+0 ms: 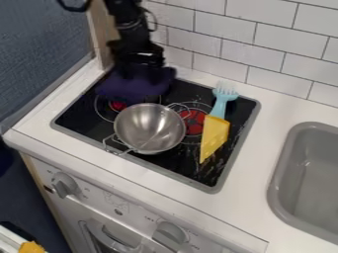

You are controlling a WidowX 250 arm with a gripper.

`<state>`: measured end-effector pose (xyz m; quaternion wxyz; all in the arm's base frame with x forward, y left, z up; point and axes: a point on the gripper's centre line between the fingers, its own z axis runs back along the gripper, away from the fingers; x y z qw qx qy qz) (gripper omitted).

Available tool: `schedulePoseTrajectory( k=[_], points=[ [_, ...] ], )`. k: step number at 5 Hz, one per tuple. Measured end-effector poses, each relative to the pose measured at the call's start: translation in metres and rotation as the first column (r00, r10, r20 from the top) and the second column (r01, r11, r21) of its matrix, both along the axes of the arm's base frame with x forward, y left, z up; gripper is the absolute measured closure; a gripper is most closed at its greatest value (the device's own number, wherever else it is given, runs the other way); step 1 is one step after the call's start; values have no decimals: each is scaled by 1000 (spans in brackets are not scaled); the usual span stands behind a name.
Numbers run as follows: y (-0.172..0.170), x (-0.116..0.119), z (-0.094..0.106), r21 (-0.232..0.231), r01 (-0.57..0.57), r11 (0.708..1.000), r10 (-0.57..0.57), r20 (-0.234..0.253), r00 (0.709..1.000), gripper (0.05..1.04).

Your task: Move the purple cloth to the top left burner

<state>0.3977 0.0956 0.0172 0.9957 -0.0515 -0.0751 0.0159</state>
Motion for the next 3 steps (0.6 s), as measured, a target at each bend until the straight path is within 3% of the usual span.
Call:
schedulePoseTrajectory(
  k=[1, 2, 3],
  points=[
    [-9, 2, 0, 38, 11, 999, -10, -13, 1000, 83],
    [-3, 1, 2, 80, -54, 995, 57, -33, 998, 85],
    [-1, -1, 18, 91, -116, 989, 120, -41, 992, 85]
  ],
)
